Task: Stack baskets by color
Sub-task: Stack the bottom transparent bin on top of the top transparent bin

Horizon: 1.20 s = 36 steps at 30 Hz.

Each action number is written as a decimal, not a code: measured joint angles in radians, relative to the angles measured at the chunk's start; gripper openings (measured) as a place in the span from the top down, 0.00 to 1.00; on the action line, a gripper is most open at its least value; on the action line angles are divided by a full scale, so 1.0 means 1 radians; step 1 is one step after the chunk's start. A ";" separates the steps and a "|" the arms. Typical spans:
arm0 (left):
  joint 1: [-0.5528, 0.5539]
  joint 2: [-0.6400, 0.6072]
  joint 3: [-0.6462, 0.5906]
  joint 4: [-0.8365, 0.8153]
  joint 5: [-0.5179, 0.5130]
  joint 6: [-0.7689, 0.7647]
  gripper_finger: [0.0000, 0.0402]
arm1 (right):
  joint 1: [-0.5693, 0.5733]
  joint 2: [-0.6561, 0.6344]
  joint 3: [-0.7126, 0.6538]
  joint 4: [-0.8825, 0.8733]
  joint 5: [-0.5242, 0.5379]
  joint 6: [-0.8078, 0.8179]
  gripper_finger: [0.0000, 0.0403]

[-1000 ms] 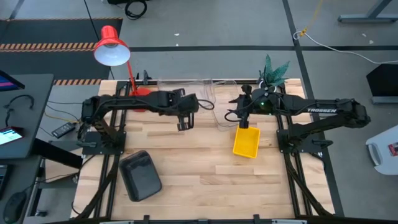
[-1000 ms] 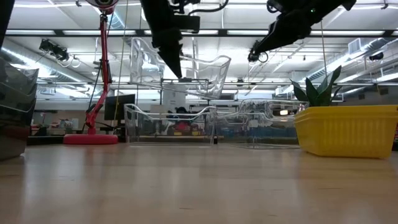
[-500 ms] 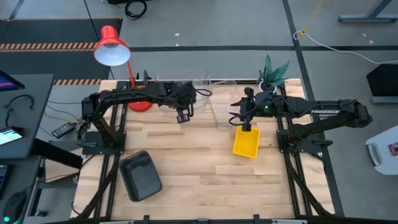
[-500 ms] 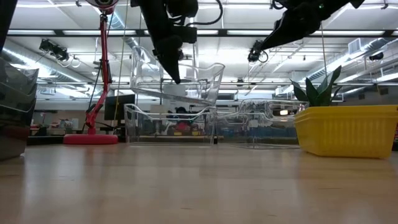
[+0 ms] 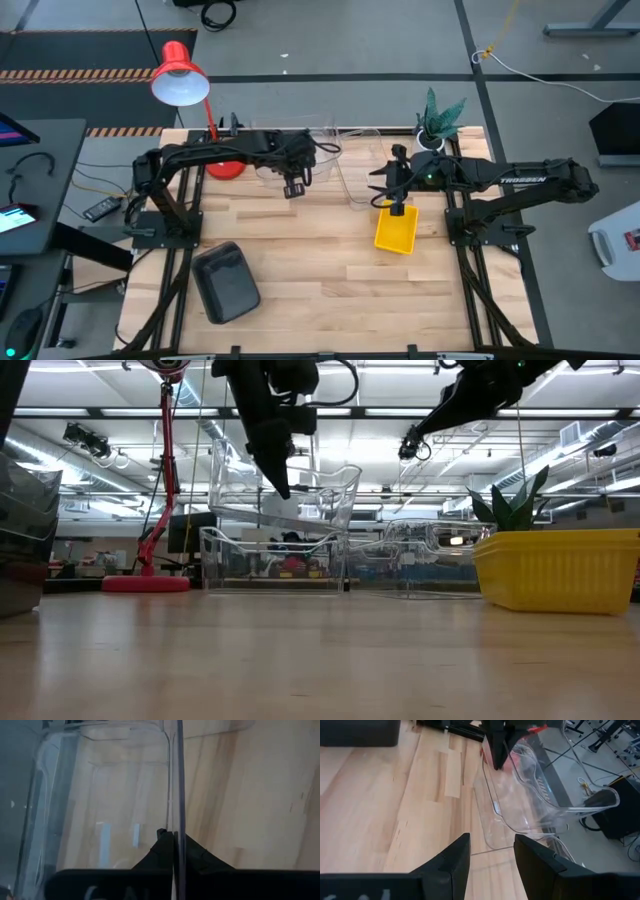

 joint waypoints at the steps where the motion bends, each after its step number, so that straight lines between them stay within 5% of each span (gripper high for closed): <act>1: 0.000 0.005 0.000 -0.001 -0.001 -0.001 0.98 | 0.002 0.000 0.000 0.000 0.000 0.000 0.61; 36: 0.056 0.012 0.000 -0.024 0.034 0.105 0.97 | 0.050 -0.011 0.000 0.000 0.004 0.002 0.61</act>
